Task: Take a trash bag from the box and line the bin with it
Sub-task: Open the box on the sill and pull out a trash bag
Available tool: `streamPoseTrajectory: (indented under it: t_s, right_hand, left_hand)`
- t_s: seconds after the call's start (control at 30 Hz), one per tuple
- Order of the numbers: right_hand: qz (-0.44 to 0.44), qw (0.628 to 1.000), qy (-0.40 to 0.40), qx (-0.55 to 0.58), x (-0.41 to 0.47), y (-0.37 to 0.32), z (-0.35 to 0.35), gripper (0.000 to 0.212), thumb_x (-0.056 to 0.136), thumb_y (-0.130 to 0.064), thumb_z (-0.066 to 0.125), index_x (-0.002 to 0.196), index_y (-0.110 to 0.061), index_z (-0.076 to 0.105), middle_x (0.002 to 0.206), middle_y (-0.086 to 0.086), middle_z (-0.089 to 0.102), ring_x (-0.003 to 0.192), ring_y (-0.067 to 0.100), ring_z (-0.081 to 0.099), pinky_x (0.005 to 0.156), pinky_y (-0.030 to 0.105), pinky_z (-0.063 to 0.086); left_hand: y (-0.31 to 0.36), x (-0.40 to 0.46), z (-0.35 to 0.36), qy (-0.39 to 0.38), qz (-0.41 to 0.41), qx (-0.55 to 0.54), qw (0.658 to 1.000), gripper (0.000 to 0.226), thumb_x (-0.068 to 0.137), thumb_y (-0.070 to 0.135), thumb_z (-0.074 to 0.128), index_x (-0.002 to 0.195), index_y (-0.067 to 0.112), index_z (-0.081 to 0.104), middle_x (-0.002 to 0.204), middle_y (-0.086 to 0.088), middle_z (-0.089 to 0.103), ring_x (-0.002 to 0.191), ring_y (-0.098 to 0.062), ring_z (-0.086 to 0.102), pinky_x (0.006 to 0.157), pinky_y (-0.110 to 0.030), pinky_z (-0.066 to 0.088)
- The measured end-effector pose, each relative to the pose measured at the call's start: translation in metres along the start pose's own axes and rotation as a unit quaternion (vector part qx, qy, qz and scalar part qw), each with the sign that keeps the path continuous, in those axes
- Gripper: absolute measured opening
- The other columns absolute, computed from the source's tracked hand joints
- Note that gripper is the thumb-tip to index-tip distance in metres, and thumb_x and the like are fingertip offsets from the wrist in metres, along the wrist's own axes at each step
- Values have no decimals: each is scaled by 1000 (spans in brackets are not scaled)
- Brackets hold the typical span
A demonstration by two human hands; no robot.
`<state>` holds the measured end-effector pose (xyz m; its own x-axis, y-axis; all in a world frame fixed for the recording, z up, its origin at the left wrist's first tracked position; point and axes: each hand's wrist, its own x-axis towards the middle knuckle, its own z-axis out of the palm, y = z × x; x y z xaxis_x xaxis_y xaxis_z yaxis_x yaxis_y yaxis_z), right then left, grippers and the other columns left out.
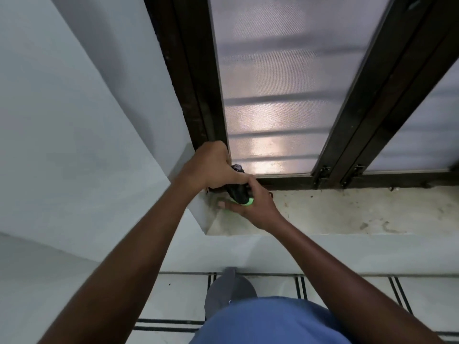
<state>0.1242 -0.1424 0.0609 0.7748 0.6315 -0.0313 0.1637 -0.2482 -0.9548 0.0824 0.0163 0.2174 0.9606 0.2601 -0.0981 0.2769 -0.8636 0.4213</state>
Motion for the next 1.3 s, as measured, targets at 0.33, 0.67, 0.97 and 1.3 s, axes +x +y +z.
streamPoseTrajectory:
  t_s: [0.33,0.67,0.97,1.3]
  right_hand:
    - [120,953,59,272,-36,-19,-9,35,106,-49,72,118,-15,69,86,7,63,67,19,57,58,31,46]
    - [179,938,75,289,-54,-37,2,68,114,-65,41,115,-6,74,77,12,69,61,25,64,56,32,46]
    - [192,939,164,235,-61,-51,14,52,119,-54,36,127,-18,73,111,17,81,83,28,77,61,28,56]
    - [187,918,214,277,-55,-52,14,34,117,-44,51,116,-18,72,99,8,84,78,23,79,68,34,61]
  left_hand:
    - [-11,-23,49,-71,-144,-314,936,67,91,81,63,113,18,73,95,-5,78,72,-23,74,66,-37,63]
    - [-31,-45,83,-79,-123,-459,876,38,106,51,66,119,19,79,110,1,79,87,-15,73,73,-30,60]
    - [-21,-62,95,-7,-149,-477,866,54,92,48,84,132,22,60,120,4,73,108,-15,75,78,-30,67]
    - [-28,-58,105,4,-174,-594,785,51,93,48,82,135,22,71,124,-4,81,110,-22,80,94,-42,68]
